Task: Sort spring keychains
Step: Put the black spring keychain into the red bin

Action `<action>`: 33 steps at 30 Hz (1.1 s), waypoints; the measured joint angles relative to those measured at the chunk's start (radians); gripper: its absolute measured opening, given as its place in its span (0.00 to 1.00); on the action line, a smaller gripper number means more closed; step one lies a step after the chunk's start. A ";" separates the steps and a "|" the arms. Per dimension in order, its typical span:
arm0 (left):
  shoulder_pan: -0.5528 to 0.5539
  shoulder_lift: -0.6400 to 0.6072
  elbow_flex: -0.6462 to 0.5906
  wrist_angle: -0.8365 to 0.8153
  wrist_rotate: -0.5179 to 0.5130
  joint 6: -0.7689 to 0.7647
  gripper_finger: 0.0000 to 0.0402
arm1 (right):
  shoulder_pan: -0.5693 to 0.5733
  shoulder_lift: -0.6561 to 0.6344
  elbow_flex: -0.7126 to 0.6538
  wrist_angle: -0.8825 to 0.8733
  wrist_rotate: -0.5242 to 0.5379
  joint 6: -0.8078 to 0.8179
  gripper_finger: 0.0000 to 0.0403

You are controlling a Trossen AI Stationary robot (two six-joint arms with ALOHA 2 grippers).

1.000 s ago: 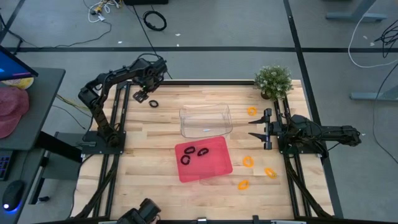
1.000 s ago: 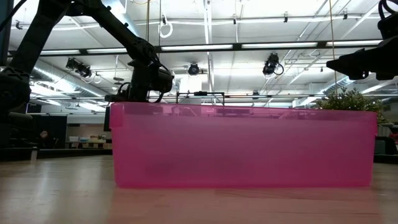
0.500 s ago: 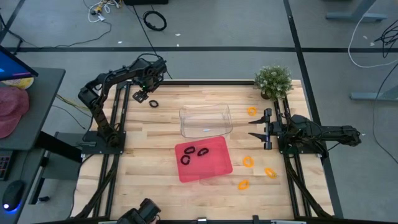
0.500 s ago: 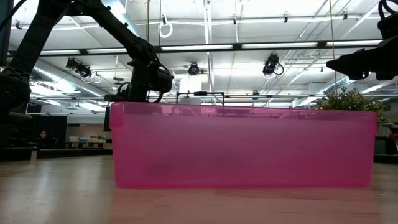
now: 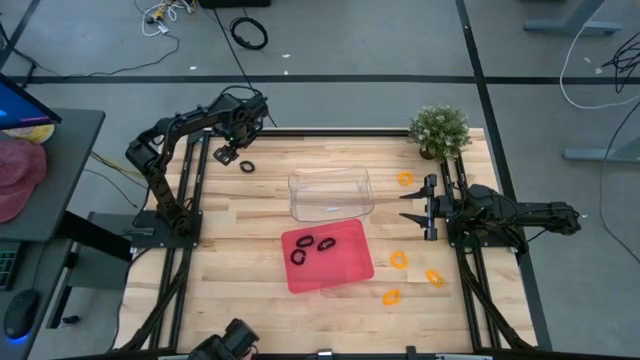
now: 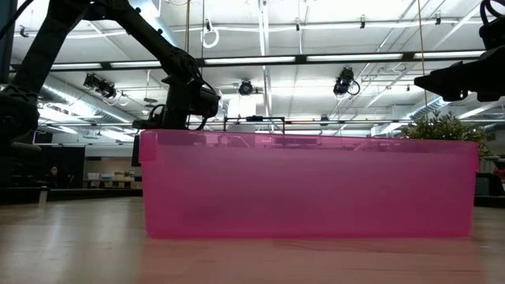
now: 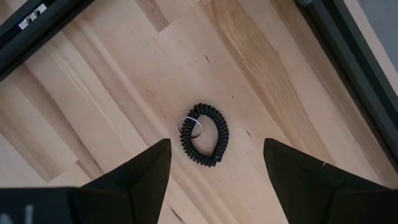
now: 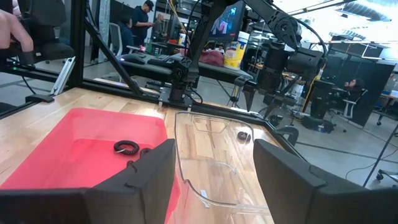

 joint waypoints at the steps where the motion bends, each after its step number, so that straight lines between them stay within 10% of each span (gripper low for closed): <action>1: 0.000 0.000 0.000 0.002 0.000 0.002 0.65 | 0.000 0.000 0.000 0.000 0.000 0.000 0.55; 33: 0.043 0.000 -0.179 0.246 0.074 -0.004 0.65 | 0.000 0.000 0.000 0.000 0.000 0.000 0.55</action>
